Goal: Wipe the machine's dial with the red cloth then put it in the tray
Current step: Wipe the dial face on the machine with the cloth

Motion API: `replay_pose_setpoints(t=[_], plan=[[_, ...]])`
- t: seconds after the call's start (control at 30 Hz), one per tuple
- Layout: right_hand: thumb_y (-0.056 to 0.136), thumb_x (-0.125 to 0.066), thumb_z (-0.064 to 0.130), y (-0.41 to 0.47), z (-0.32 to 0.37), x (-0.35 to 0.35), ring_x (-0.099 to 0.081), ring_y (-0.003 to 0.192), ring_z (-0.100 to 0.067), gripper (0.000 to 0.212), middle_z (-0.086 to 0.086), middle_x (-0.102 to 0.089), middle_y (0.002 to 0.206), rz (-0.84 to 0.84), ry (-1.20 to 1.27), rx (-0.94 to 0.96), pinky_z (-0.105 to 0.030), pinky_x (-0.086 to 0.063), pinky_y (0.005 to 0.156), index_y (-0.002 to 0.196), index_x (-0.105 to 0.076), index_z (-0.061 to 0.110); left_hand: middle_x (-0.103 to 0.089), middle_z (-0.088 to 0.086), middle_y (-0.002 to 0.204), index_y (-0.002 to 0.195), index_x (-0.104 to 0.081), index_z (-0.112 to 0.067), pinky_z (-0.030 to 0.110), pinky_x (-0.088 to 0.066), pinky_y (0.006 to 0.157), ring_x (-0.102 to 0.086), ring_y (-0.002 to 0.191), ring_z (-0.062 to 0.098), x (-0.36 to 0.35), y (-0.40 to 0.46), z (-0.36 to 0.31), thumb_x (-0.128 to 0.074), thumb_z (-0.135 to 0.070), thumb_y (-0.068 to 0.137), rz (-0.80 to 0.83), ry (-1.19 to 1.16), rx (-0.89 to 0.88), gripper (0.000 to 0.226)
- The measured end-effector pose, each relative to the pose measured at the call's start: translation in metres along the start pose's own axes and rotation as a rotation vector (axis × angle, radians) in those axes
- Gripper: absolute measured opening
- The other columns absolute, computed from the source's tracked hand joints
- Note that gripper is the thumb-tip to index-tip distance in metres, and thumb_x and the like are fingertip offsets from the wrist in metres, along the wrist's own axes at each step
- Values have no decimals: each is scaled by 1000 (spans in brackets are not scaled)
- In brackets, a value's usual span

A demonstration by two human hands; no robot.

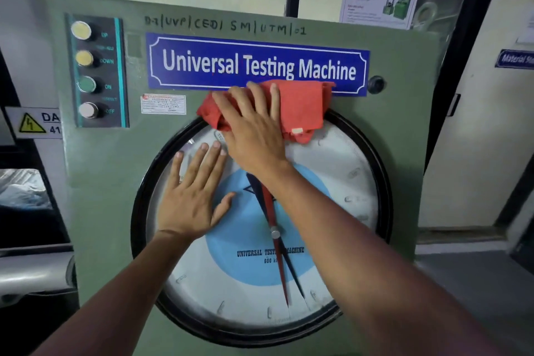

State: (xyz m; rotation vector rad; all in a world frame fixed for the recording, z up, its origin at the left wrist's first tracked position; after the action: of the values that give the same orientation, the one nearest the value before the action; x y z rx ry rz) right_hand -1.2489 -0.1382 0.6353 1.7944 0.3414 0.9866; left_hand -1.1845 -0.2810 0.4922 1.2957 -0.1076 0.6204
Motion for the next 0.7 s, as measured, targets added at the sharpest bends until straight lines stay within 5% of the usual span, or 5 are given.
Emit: replay_pose_setpoints(t=[0.1,0.2,0.5,0.6,0.7], plan=[[97,-58,48,11,-37,0,-57,128,-34,57,0,-64,140,52,-109,65,-57,-35,113,151,-57,31,-3,-1,182,172,-11,-17,55,-1,135,-5,168,21,-3,0,2,-31,-62,105,-1,-8,-4,84],[104,-44,60,-4,-97,8,-59,119,-34,54,-3,-64,134,23,-166,-161,-53,-44,98,149,-55,32,0,-1,182,172,-10,-16,54,3,135,-3,168,21,-6,-1,3,-28,-64,105,19,-5,-6,84],[106,-34,54,-163,-194,22,-57,135,-47,66,-26,-60,146,13,264,-1058,-51,-45,109,138,-60,3,-3,0,182,172,-11,-16,53,4,135,-5,168,22,-3,-1,2,-26,-65,104,56,-36,4,85],[112,-42,48,-189,-206,48,-61,134,-30,55,-16,-65,146,-159,549,-1259,-28,-40,103,153,-56,13,-5,2,182,173,-10,-16,53,5,135,-4,168,22,0,1,3,-25,-65,104,94,-34,10,86],[113,-47,45,-194,-204,85,-64,132,-25,43,-4,-67,142,-346,812,-1344,-37,-49,114,148,-61,24,-10,4,182,173,-8,-17,53,7,135,-4,168,23,10,2,0,-22,-65,104,173,-55,26,85]])
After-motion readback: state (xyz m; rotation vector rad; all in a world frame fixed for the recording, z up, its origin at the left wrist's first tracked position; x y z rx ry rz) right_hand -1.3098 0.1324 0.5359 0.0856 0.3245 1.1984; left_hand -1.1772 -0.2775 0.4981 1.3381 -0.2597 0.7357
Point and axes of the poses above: each hand's wrist, its own y-axis towards the middle knuckle, its own x-axis out of the back of the hand, z = x × y, the point moved 2 cm from there along y, towards the middle knuckle
